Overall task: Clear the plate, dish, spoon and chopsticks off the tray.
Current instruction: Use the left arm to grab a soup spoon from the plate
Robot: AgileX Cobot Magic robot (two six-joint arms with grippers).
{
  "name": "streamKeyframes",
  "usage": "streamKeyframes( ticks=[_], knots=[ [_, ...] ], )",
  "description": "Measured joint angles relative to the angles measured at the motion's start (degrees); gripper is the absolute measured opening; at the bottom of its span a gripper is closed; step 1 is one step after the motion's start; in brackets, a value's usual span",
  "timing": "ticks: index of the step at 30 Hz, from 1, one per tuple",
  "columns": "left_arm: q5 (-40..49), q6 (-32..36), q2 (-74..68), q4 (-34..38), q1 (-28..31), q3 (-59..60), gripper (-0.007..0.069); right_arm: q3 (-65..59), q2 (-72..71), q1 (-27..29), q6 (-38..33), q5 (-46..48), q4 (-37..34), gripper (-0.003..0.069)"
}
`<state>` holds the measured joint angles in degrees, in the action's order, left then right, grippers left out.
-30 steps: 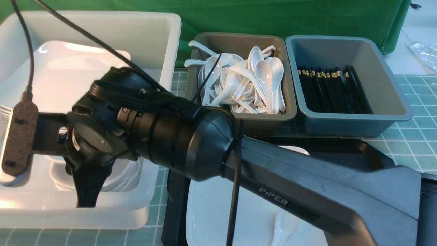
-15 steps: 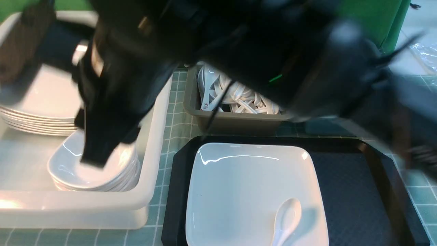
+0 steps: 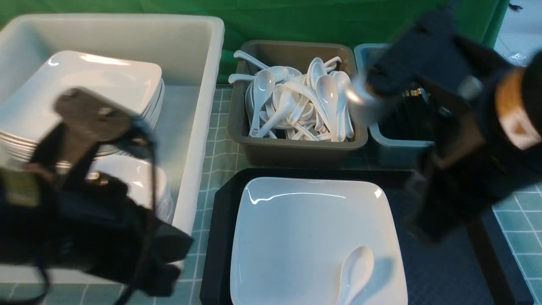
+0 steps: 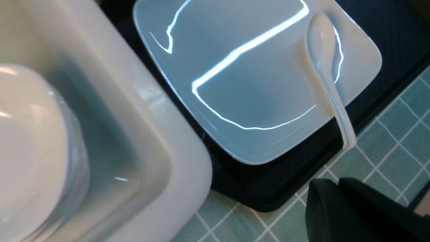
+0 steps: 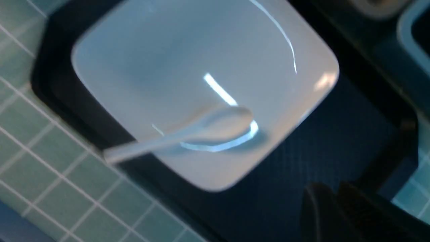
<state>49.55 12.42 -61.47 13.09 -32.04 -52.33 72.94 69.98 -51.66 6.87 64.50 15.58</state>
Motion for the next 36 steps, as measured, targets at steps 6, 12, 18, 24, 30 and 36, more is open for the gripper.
streamKeyframes(
  ticks=[6,12,18,24,30,36],
  knots=[
    [-6.5,-1.5,-18.0,1.2,-8.9,-5.1,0.0015,-17.2,-18.1,3.6,3.1,-1.9,0.1,0.0113],
    [-7.5,-12.4,-30.8,-4.2,-19.4,-13.4,0.0015,-22.8,-28.9,4.0,2.6,-2.1,0.0,0.0122],
    [-5.8,-14.5,-42.3,-6.6,-22.3,-21.0,0.0107,-23.3,-36.1,4.0,2.0,-2.1,0.1,0.0129],
    [-5.9,-16.9,-48.0,-11.8,-22.3,-24.1,0.0318,-23.3,-38.1,4.0,1.0,0.2,0.1,0.0139],
    [-7.2,-18.7,-51.4,-12.7,-22.2,-24.4,0.0414,-23.3,-38.1,4.0,0.9,0.2,0.0,0.014],
    [-8.9,-18.9,-52.0,-14.0,-22.2,-24.7,0.0232,-23.4,-38.1,4.0,0.7,0.2,0.0,0.0142]
  ],
)
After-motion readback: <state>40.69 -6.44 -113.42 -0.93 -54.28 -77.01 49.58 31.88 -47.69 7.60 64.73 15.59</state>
